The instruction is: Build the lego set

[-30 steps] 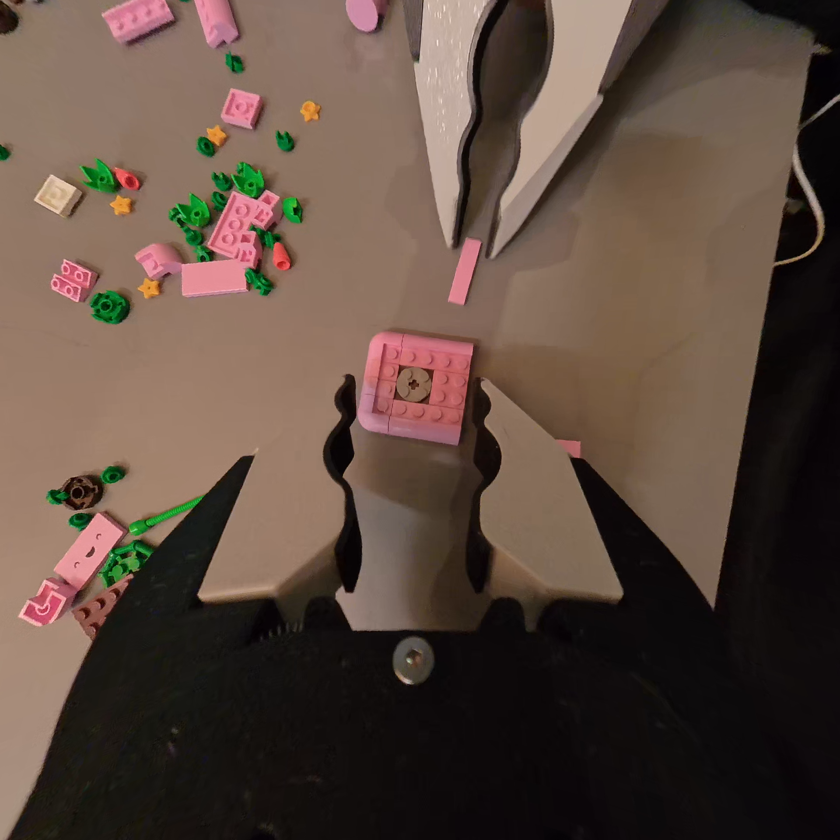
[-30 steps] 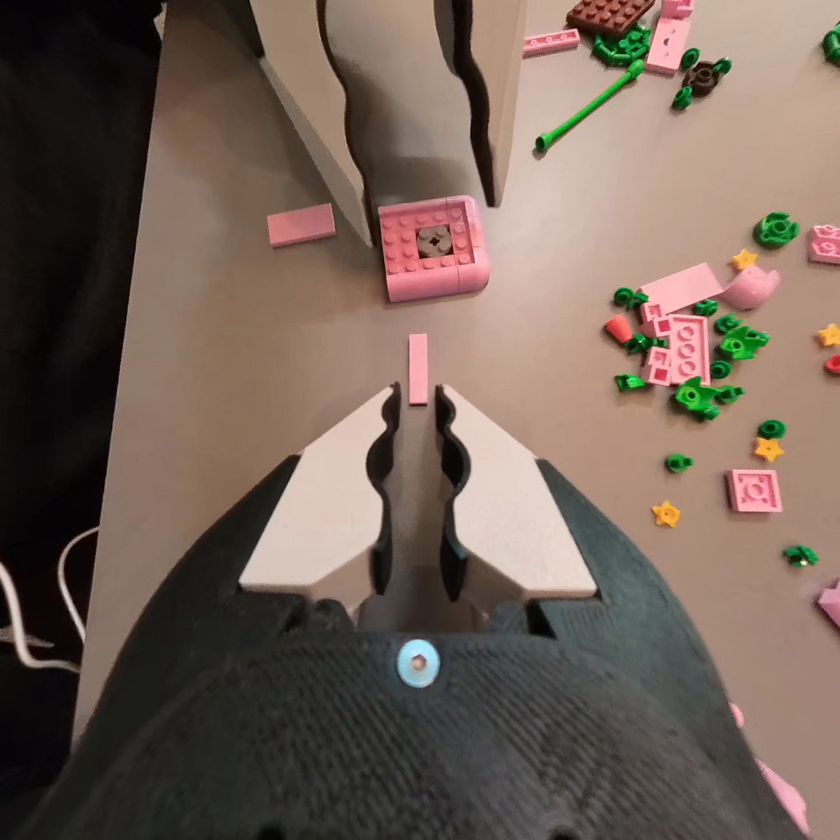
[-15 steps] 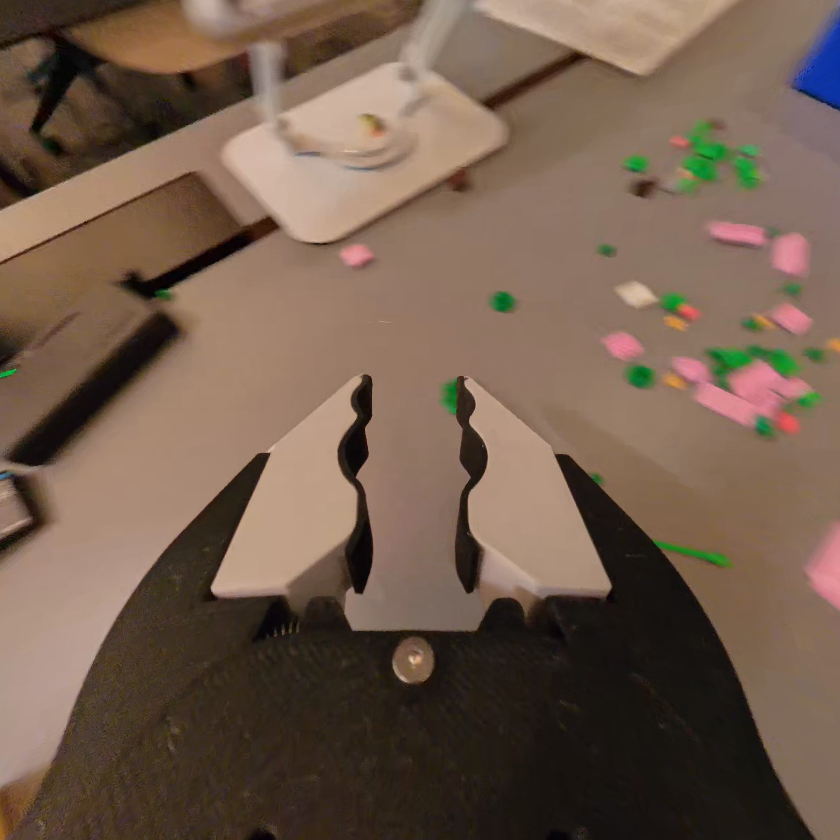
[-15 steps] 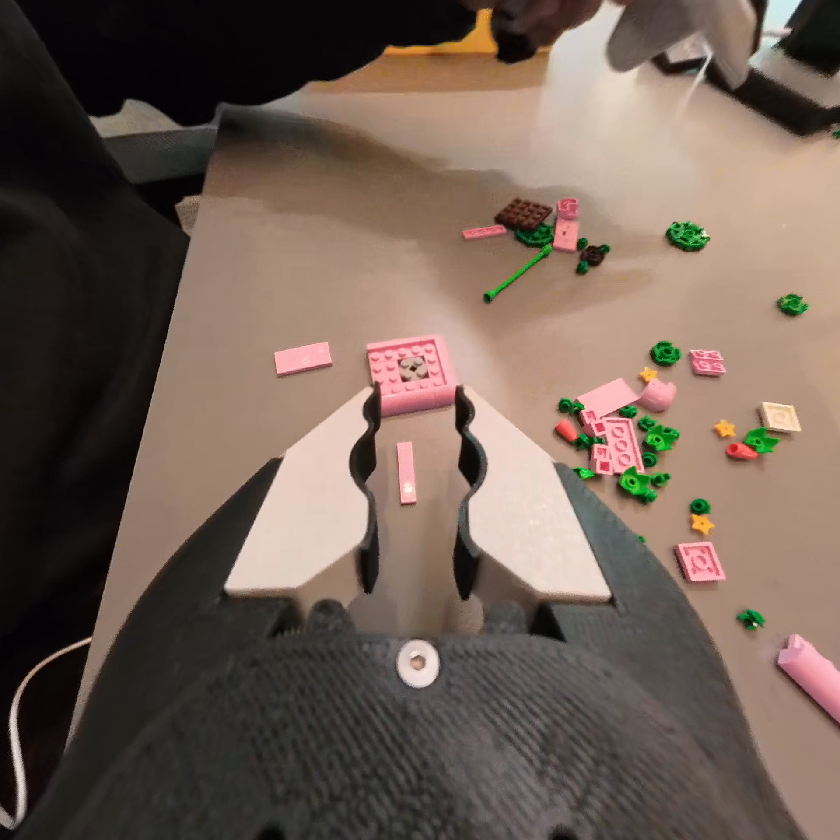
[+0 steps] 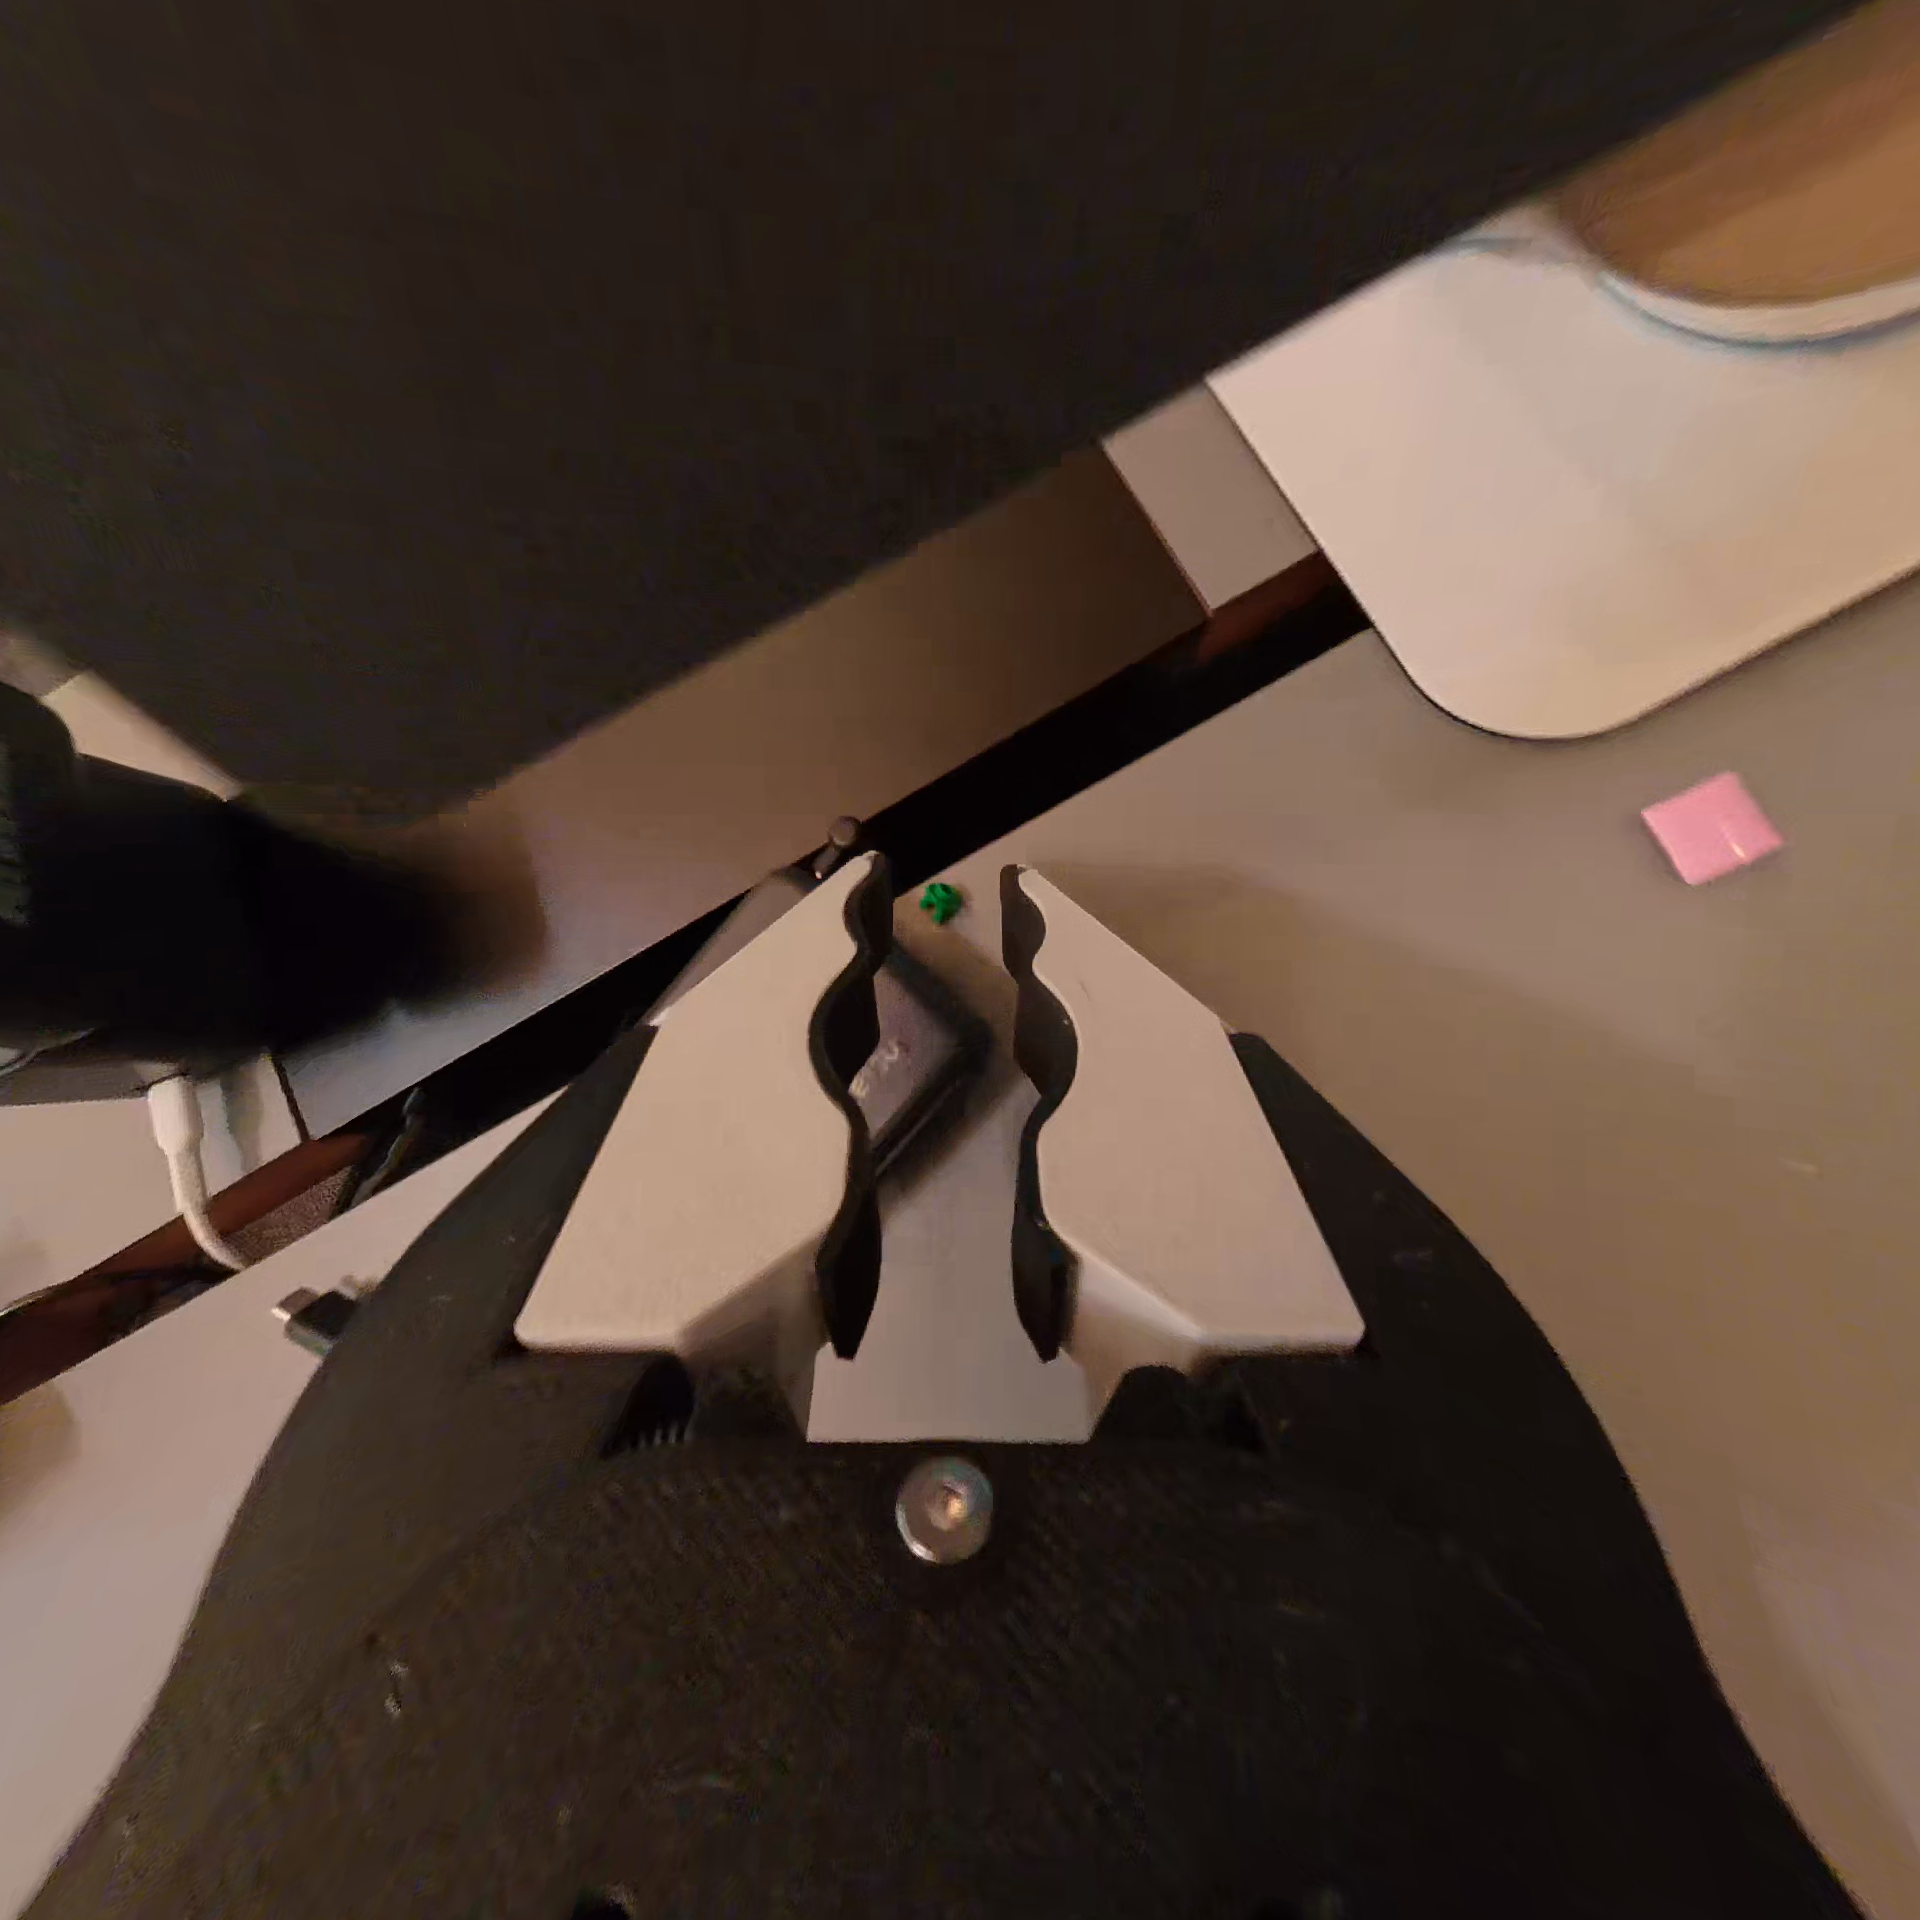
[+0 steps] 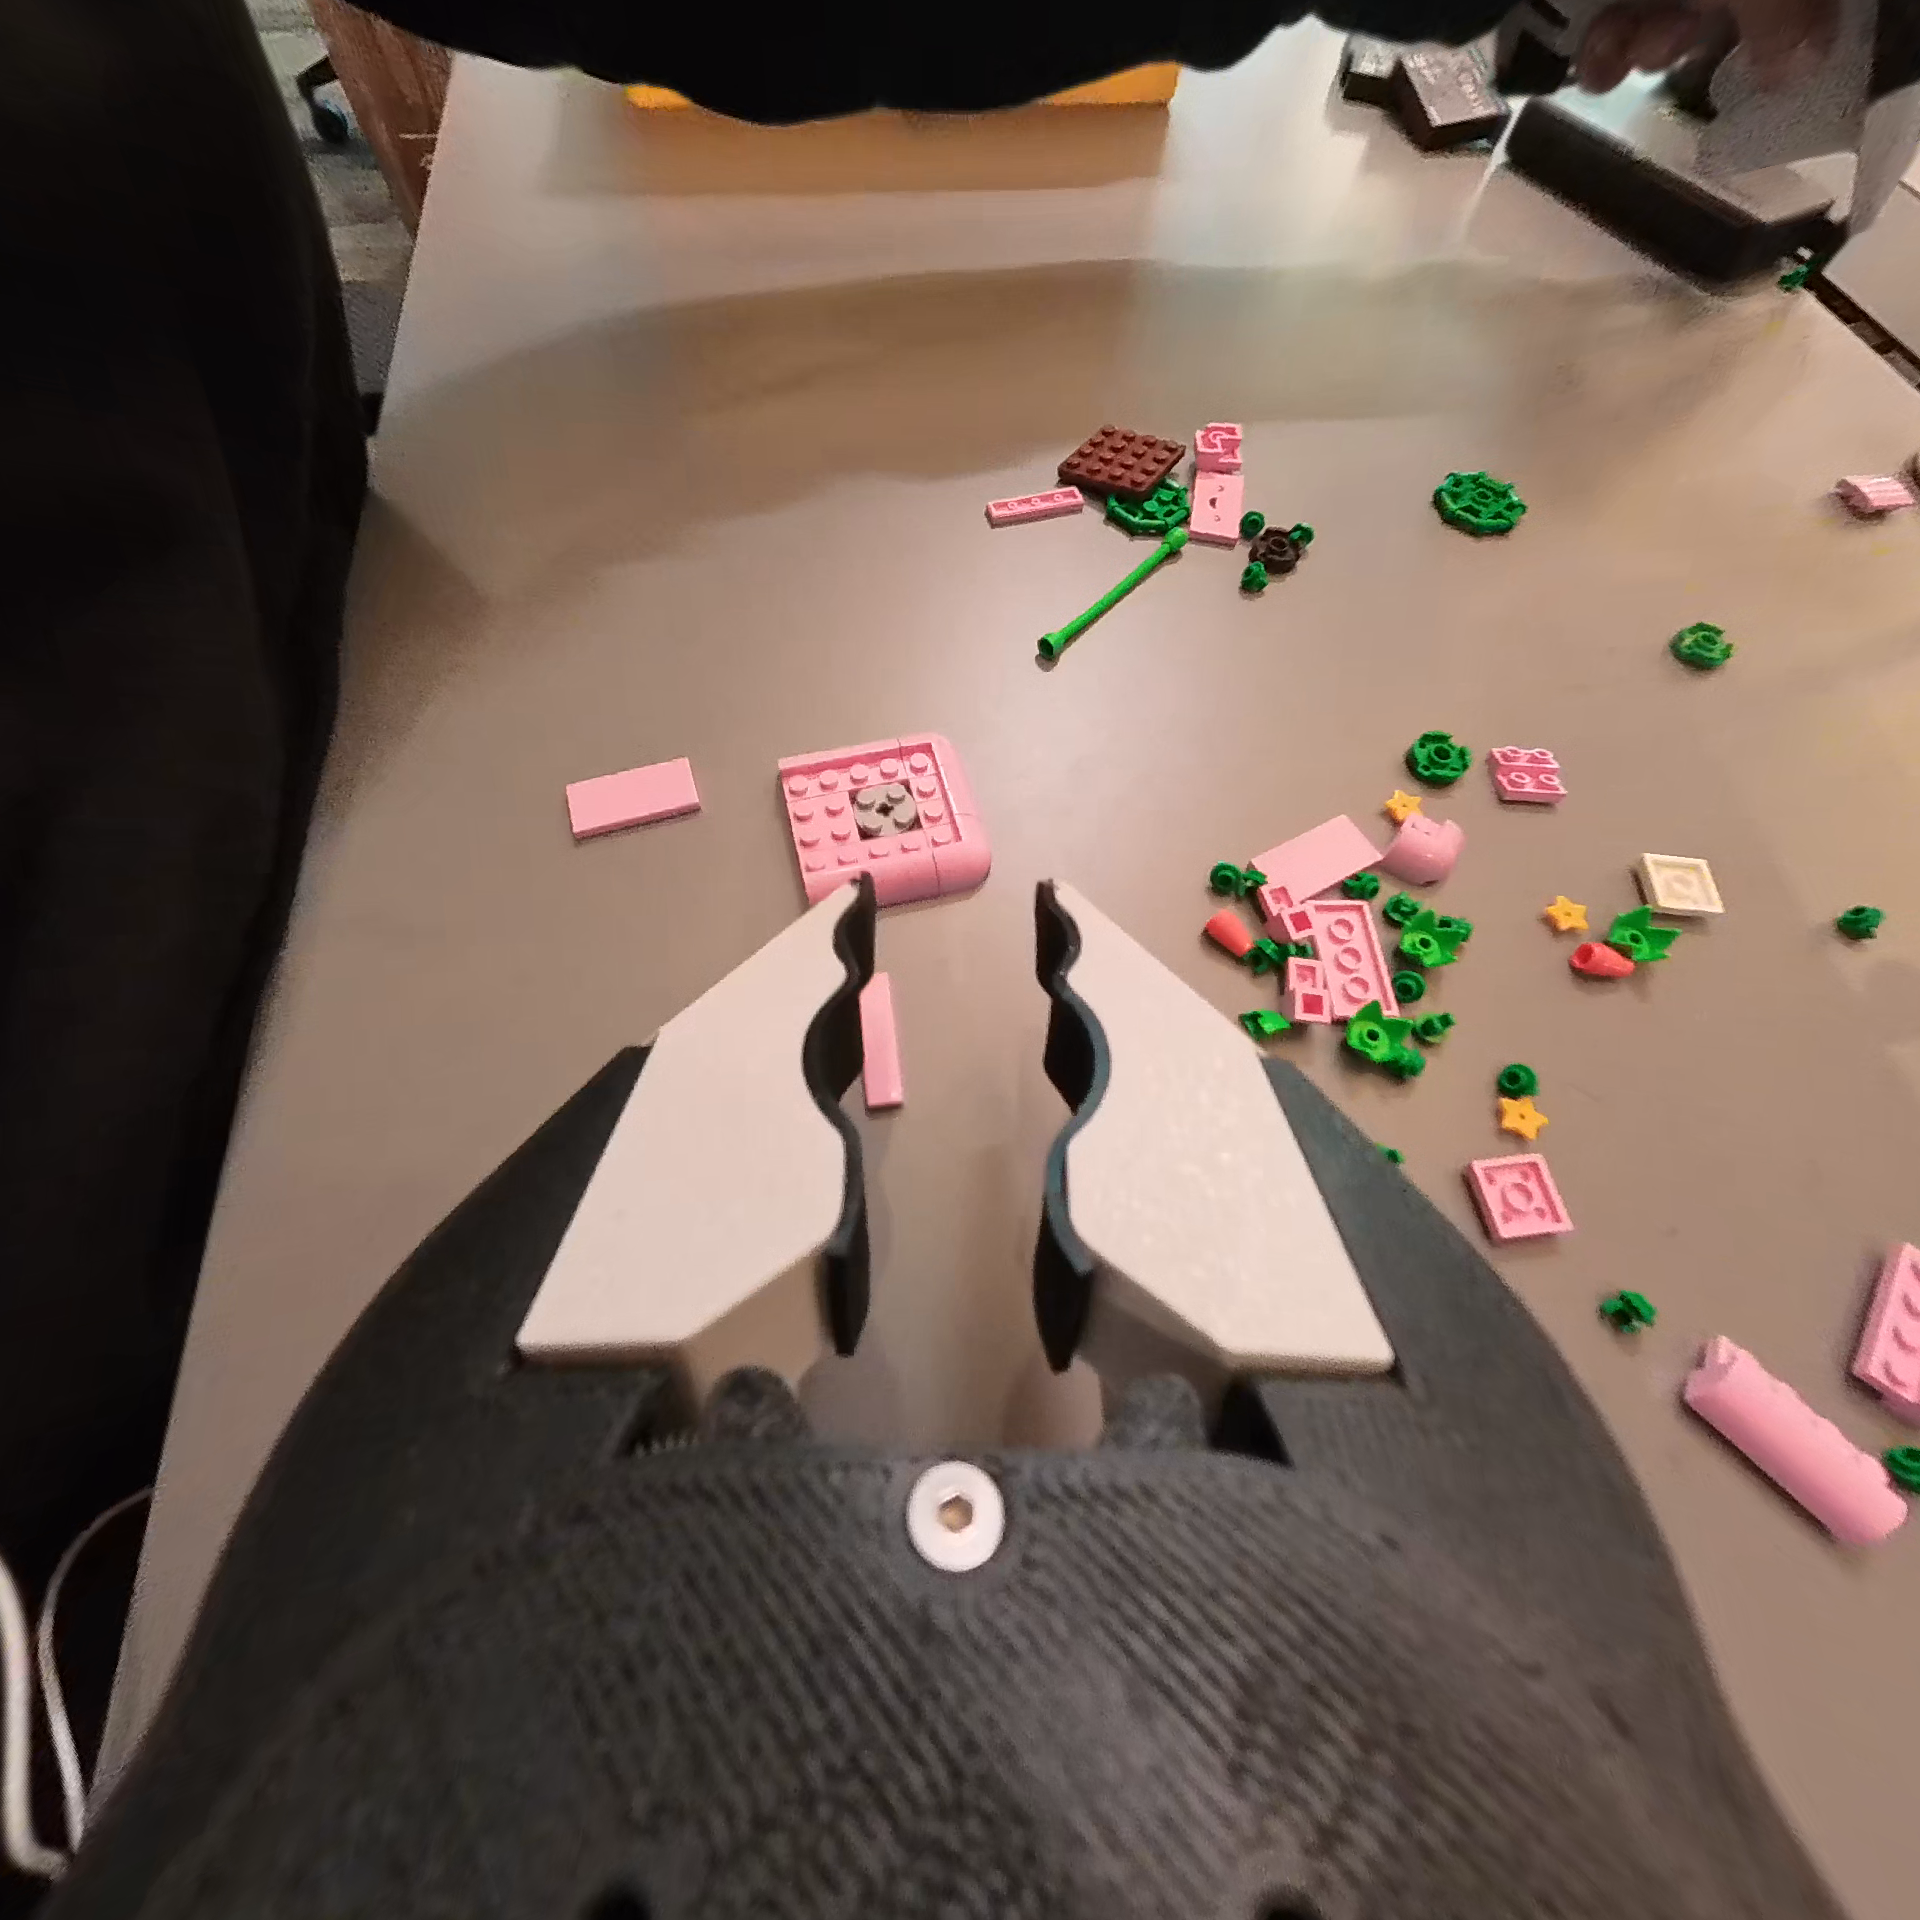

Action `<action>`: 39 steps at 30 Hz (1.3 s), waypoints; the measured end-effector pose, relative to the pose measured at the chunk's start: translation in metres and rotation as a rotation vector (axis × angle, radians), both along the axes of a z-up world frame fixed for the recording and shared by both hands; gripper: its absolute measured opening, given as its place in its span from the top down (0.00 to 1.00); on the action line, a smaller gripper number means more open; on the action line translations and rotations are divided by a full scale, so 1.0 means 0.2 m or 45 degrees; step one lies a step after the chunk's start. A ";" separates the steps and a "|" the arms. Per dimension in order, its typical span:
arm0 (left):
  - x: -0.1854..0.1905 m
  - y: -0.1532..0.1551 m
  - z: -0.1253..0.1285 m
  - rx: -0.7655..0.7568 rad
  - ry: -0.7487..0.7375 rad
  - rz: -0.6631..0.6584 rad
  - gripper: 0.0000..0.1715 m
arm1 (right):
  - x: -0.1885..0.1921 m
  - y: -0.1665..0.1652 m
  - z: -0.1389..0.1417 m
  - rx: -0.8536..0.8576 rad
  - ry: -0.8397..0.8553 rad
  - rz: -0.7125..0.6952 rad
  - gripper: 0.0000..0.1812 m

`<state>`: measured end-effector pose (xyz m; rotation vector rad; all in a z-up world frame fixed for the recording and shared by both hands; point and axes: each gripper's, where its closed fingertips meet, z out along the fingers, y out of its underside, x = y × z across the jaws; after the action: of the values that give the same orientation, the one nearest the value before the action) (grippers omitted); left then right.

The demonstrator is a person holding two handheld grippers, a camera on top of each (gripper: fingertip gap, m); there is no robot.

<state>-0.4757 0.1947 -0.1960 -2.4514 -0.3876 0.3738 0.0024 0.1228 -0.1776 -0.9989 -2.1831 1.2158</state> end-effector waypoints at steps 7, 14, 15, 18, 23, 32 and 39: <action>-0.05 0.00 -0.10 -0.120 0.014 0.054 0.89 | 0.01 0.02 0.02 -0.031 0.007 0.000 0.84; -0.01 0.00 -0.12 -0.155 -0.040 0.039 0.90 | 0.01 0.02 0.02 -0.008 0.014 -0.003 0.84; -0.01 0.00 -0.12 -0.151 -0.041 0.040 0.90 | 0.01 0.02 0.02 -0.006 0.017 -0.005 0.84; 0.00 0.00 -0.13 -0.145 -0.051 0.039 0.94 | 0.01 0.02 0.03 -0.003 0.029 -0.008 0.84; 0.03 -0.01 -0.12 -0.139 -0.063 0.024 0.99 | 0.01 0.02 0.04 -0.003 0.047 -0.009 0.85; 0.12 -0.03 0.02 -0.007 0.005 -0.025 1.00 | 0.01 0.02 0.05 0.005 0.051 -0.009 0.85; 0.07 -0.04 0.06 0.093 -0.043 0.055 0.96 | 0.01 0.02 0.03 0.028 0.050 -0.019 0.86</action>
<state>-0.4621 0.1873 -0.1836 -2.3835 -0.4612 0.3309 0.0040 0.1278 -0.1707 -0.9728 -2.1510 1.1917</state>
